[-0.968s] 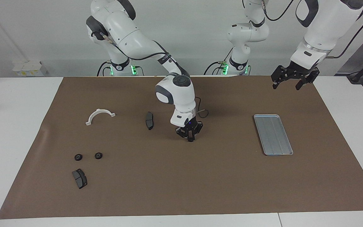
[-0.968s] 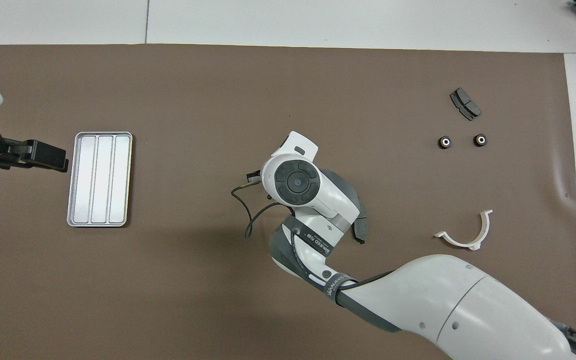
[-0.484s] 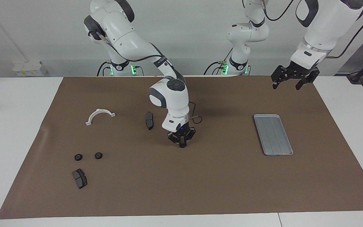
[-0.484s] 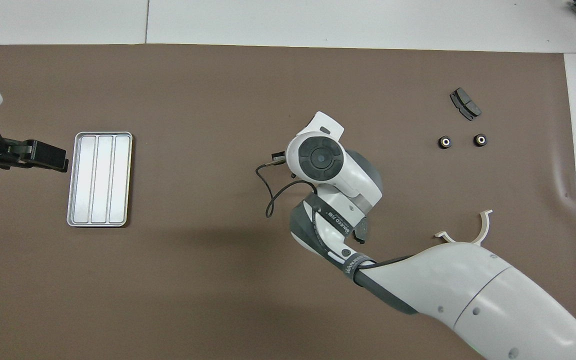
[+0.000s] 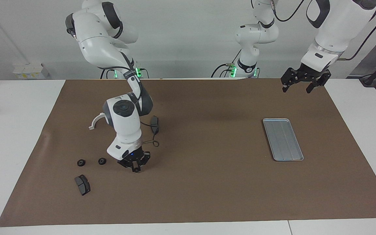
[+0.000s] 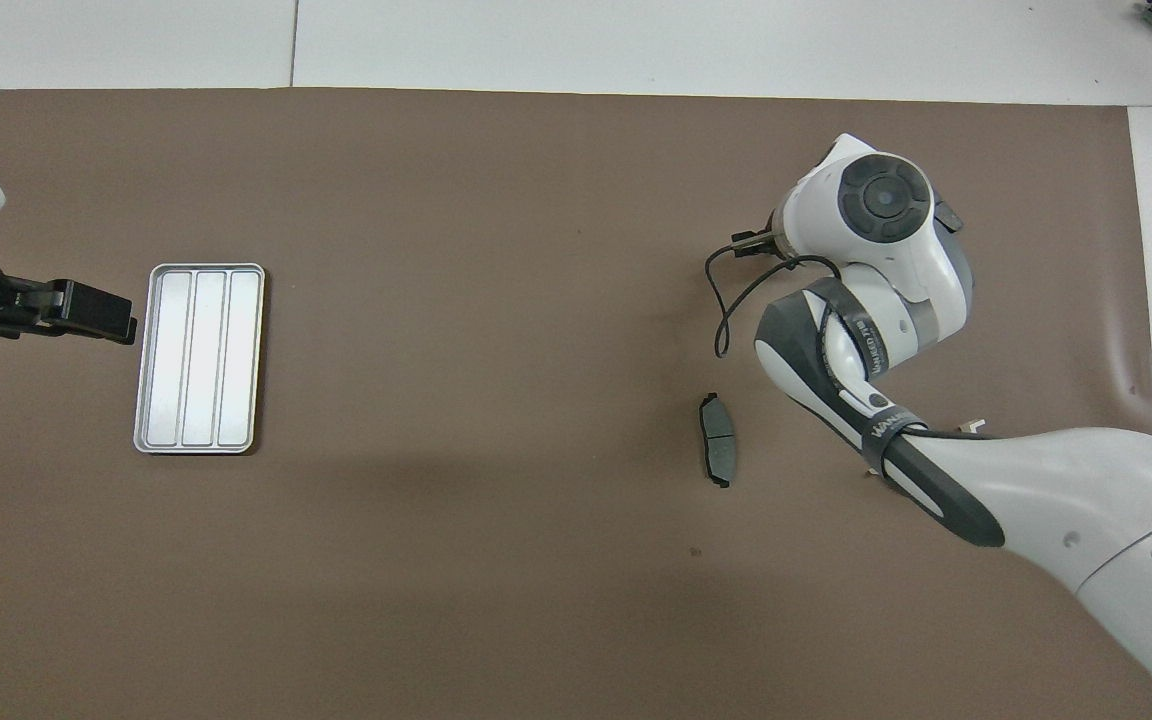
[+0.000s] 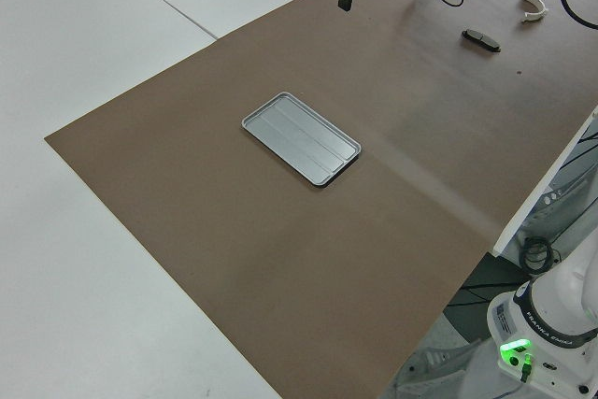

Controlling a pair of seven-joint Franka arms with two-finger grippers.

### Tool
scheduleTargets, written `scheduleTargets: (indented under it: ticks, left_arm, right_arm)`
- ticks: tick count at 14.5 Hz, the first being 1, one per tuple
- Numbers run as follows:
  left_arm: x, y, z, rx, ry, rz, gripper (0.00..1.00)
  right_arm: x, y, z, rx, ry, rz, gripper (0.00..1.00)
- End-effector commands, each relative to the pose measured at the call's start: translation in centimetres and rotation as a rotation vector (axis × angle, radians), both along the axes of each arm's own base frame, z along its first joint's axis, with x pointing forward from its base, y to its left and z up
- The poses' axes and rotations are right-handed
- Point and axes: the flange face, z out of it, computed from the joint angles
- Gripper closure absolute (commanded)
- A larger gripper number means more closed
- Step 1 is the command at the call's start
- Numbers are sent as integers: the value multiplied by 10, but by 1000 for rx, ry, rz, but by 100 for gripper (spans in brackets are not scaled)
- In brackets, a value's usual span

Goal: Place bearing gear from tray to pile
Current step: 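Carry the third gear with the right gripper toward the other gears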

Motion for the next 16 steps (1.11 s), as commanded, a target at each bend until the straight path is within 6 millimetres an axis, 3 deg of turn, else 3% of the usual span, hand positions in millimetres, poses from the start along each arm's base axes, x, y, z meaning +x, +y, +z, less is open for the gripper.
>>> scheduleTargets:
  ticks: [1,6,7,8,9,10,12,14,16]
  left_arm:
    - [-3,3,-1,12,13,-9,0]
    - [-3,3,-1,12,13,-9,0]
    - [-3,3,-1,12,11,-9,0]
    - [-3,3,-1,12,13,-9,0]
    - [-3,3,-1,12,13,-9,0]
    - [-3,3,-1,12,13,-9,0]
    - [-3,3,-1,12,13,-7,0]
    - [-3,3,-1,12,13,-9,0]
    - [-3,3,0,12,11,-7,0]
  right_arm:
    - [2,-35,2,1,21,11,98]
    - [10,-93,4,-7,-1,11,96]
    - [11,-95,3,-3,-10,9,87]
    - [12,-97,4,-2,-13,7,68]
    - [12,-96,5,-2,-15,6,42]
    - [12,-96,7,-3,-18,3,22]
    - [12,-93,29,-18,-25,0,4]
    - [6,-86,65,-38,-10,-6,1]
    - [-1,-71,115,13,35,-44,0]
